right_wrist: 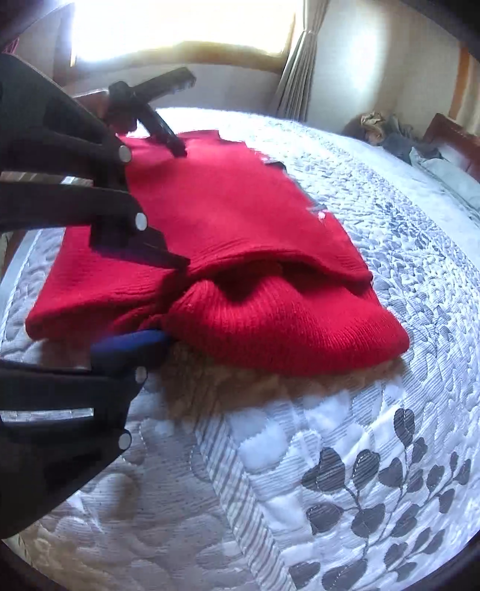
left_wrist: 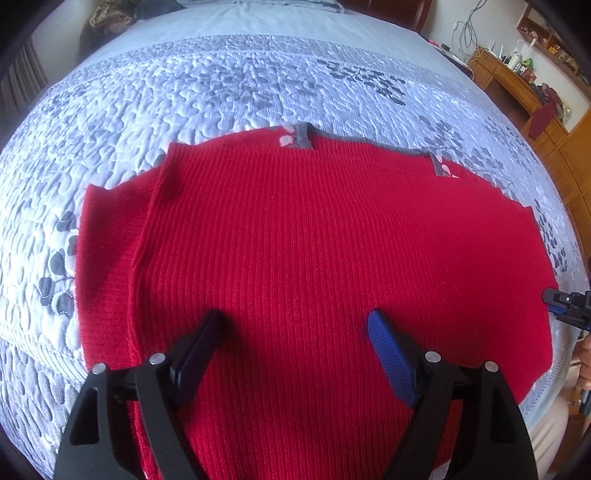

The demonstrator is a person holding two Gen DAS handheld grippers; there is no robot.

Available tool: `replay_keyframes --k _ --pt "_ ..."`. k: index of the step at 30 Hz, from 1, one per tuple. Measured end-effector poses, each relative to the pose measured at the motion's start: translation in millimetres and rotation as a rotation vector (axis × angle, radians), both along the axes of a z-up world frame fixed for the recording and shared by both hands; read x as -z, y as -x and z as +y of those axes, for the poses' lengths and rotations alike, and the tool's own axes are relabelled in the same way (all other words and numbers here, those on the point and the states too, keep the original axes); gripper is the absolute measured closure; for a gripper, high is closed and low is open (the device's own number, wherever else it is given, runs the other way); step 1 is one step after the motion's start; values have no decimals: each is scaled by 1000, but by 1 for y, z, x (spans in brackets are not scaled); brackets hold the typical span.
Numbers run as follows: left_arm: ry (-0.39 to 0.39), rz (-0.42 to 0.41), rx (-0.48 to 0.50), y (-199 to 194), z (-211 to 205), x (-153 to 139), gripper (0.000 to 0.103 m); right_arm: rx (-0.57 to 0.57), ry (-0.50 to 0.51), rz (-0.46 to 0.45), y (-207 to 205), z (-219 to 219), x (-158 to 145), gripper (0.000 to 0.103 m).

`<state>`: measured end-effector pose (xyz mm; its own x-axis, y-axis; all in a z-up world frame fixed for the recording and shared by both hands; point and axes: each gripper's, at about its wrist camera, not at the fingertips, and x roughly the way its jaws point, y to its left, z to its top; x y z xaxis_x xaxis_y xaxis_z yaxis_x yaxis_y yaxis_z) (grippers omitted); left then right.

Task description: Fold small clothes

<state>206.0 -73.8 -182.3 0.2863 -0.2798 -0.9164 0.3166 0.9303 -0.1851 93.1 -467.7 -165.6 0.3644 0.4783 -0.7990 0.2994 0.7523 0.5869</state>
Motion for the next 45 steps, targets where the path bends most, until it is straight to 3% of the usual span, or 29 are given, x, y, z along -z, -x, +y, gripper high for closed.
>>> replay_keyframes --k 3,5,6,7,8,15,21,23,26,29,31,34,39,43,45 --pt "6 5 9 -1 0 1 21 -11 -4 9 -7 6 4 47" --pt "7 8 13 -1 1 1 21 -27 19 5 -13 12 3 46" --pt "10 10 15 -1 1 1 20 -34 36 4 -14 15 2 57" --pt "12 12 16 -1 1 1 20 -43 60 2 -15 18 0 80" --pt "13 12 20 -1 1 1 20 -54 59 7 -17 19 0 85" --pt "21 14 47 -1 1 1 19 -48 59 -49 -15 24 -30 88" --pt "28 59 64 -6 3 -2 19 -103 256 34 -40 60 -68 88" --pt "43 74 57 -8 6 -6 24 -125 319 62 -50 75 -75 89" --pt "115 83 27 -9 21 -19 28 -179 395 61 -65 106 -88 89" --pt "86 76 72 -8 25 -18 28 -233 420 40 -77 139 -102 89" --pt "48 81 97 -8 31 -11 43 -267 448 23 -83 161 -109 89" --pt "109 86 102 -9 46 -14 45 -338 497 -1 -92 203 -116 90" --pt "137 109 124 -9 56 -12 45 -486 509 -19 -99 275 -102 90" --pt "189 135 102 -13 61 -7 43 -574 456 17 -95 308 -75 76" --pt "205 144 99 -14 63 -7 43 -576 426 -7 -87 303 -79 69"
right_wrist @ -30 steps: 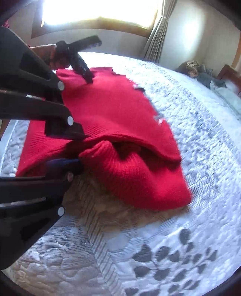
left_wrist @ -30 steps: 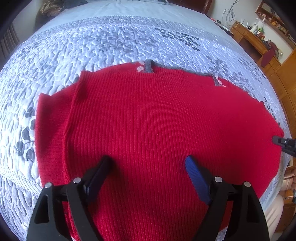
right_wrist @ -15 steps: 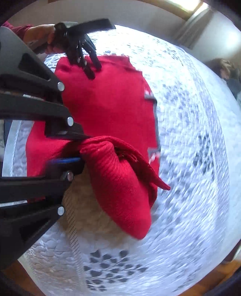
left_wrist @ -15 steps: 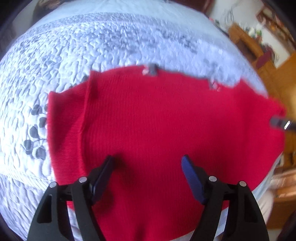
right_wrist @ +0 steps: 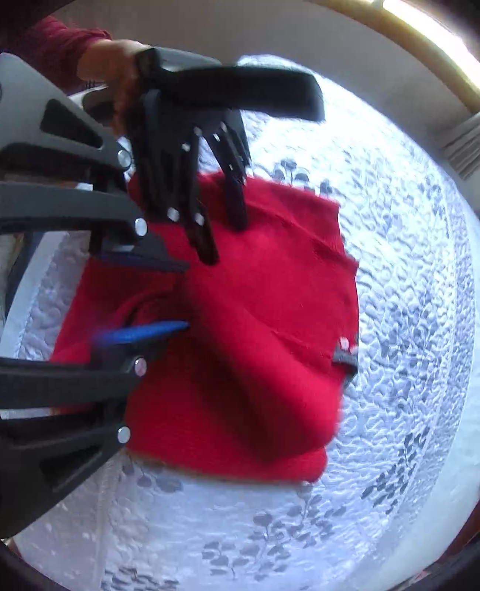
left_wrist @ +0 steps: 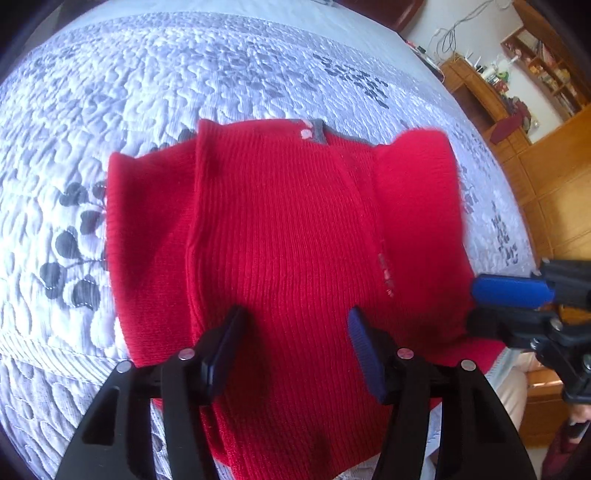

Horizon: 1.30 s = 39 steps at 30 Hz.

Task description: Fold small clothes

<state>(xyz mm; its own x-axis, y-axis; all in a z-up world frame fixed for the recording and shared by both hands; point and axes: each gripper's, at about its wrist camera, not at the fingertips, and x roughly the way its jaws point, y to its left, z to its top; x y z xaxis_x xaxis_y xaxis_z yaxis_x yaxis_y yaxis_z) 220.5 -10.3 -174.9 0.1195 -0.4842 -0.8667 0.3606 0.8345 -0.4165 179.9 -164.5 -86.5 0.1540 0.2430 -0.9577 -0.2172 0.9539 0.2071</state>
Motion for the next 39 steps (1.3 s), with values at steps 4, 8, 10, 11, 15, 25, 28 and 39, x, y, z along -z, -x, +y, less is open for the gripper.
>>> replay_keyframes --k 4,8,10,11,15,25,28,39 --pt "7 6 10 3 2 -2 39 27 -2 -93 21 -23 -28 49" --pt "28 42 -14 -1 7 -4 38 -7 66 -151 47 -36 -39 43" --pt "54 76 -39 -2 13 -5 38 -61 73 -153 60 -31 -33 42" --pt "62 86 -50 -5 15 -6 38 -90 74 -146 67 -25 -26 42" --pt "33 89 -75 -6 21 -14 34 -191 107 -144 89 2 -1 42" --pt "-42 59 -93 -4 27 -36 23 -338 269 -170 100 45 41 59" --pt "-7 83 -98 -3 26 -37 20 -309 237 -126 92 38 50 85" --pt "285 318 -198 -15 2 -17 19 -90 -176 -126 73 -33 -9 90"
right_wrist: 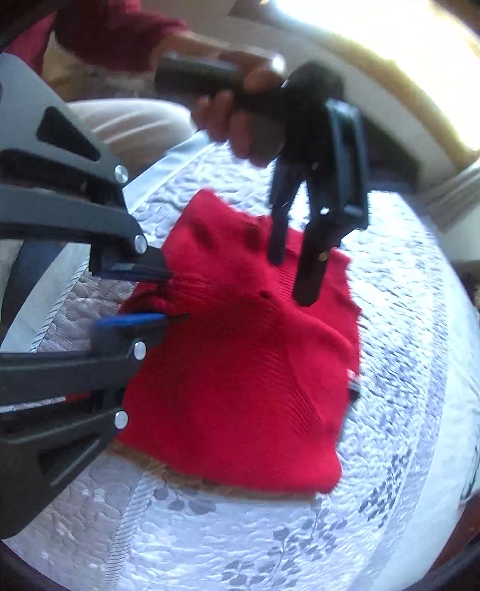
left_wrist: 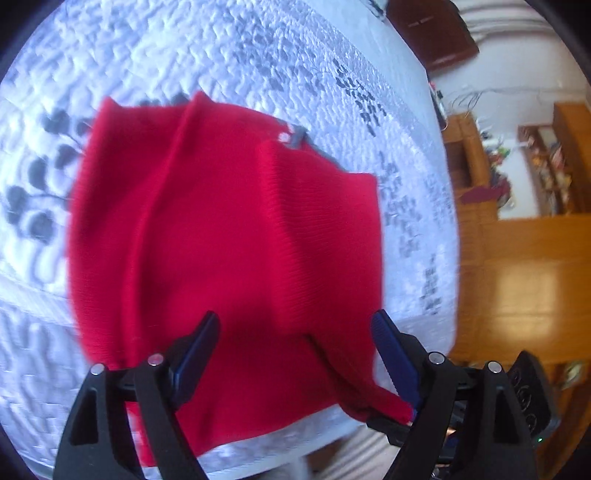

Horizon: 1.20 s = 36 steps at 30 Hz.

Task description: Fold small clothes

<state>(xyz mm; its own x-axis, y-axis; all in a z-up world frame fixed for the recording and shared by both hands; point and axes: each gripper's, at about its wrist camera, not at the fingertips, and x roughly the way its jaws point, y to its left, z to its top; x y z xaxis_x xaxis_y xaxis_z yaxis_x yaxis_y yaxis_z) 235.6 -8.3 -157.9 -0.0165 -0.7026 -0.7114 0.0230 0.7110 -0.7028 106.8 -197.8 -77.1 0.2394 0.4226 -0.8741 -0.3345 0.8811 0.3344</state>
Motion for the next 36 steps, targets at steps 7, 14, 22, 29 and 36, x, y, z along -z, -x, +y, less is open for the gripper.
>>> replay_keyframes --k 7,14,22,29,36 --pt "74 116 9 -16 -37 17 19 32 -56 -40 -11 -22 -19 90" --pt "106 164 12 -33 -62 32 54 39 -86 -49 -4 -34 -25 90" --pt "70 164 10 -49 -68 41 74 28 -93 -50 1 -35 -22 90" --pt "74 117 -2 -54 -60 30 87 23 -97 -53 5 -29 -25 90" --pt "64 15 0 -60 -38 -3 88 -30 -113 -56 3 1 -32 90"
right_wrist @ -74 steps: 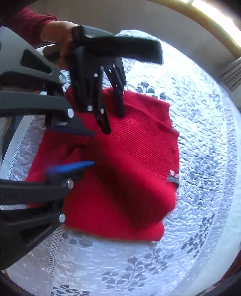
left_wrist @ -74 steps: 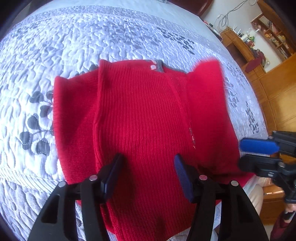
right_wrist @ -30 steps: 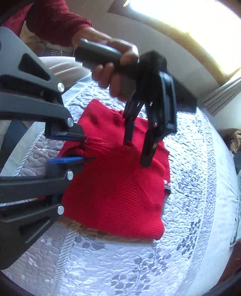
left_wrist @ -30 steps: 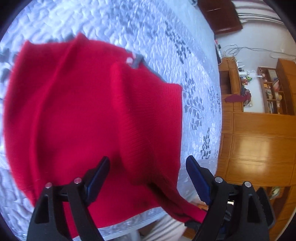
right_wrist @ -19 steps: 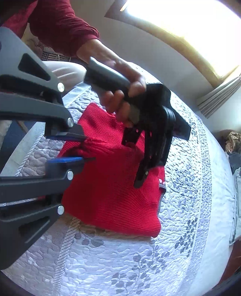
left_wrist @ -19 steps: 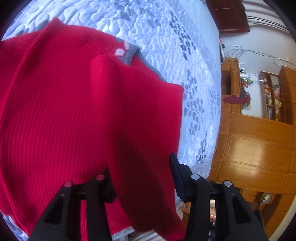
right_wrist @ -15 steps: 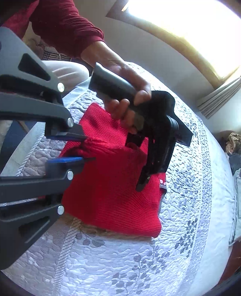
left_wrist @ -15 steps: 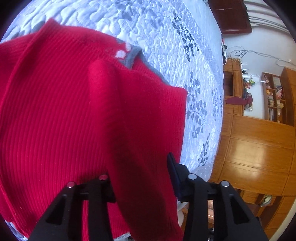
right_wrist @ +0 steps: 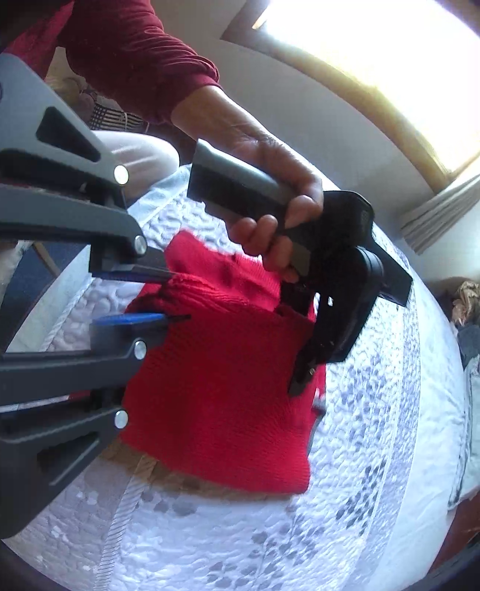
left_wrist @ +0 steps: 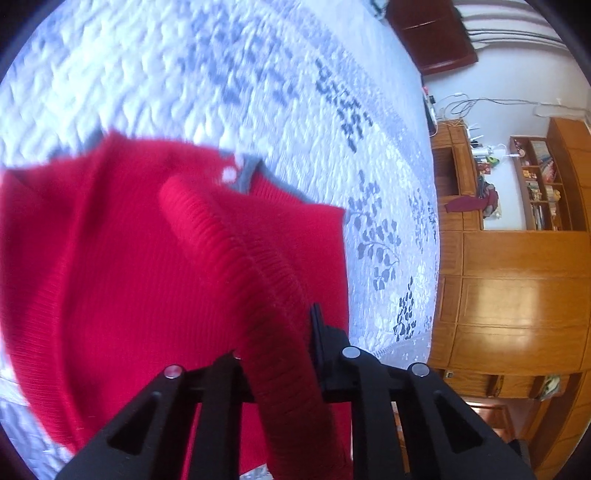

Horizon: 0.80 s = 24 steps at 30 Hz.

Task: Fold small clothes
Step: 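Grasp the sweater edge with the left gripper and lift it while the right gripper holds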

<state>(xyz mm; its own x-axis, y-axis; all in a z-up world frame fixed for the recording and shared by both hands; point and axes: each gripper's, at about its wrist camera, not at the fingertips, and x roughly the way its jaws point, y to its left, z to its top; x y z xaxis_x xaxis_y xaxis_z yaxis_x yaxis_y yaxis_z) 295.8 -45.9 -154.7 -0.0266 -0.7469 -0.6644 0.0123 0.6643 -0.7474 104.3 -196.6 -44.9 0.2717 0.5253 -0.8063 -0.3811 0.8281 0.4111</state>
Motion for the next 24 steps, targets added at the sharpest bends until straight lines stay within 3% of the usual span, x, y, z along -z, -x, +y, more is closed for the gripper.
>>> replay_keyframes --k 5,10,18,24 --pt "-39 -90 0 -10 35 -28 88 -72 -8 -7 -8 44 -5 90" --pt "-99 -167 14 -13 69 -37 88 -142 5 1 -13 89 2 90" --pt "-209 -148 15 -12 107 12 88 -217 91 109 -14 137 62 90" --pt "-193 -149 3 -9 115 33 88 -222 136 145 -7 144 94 88"
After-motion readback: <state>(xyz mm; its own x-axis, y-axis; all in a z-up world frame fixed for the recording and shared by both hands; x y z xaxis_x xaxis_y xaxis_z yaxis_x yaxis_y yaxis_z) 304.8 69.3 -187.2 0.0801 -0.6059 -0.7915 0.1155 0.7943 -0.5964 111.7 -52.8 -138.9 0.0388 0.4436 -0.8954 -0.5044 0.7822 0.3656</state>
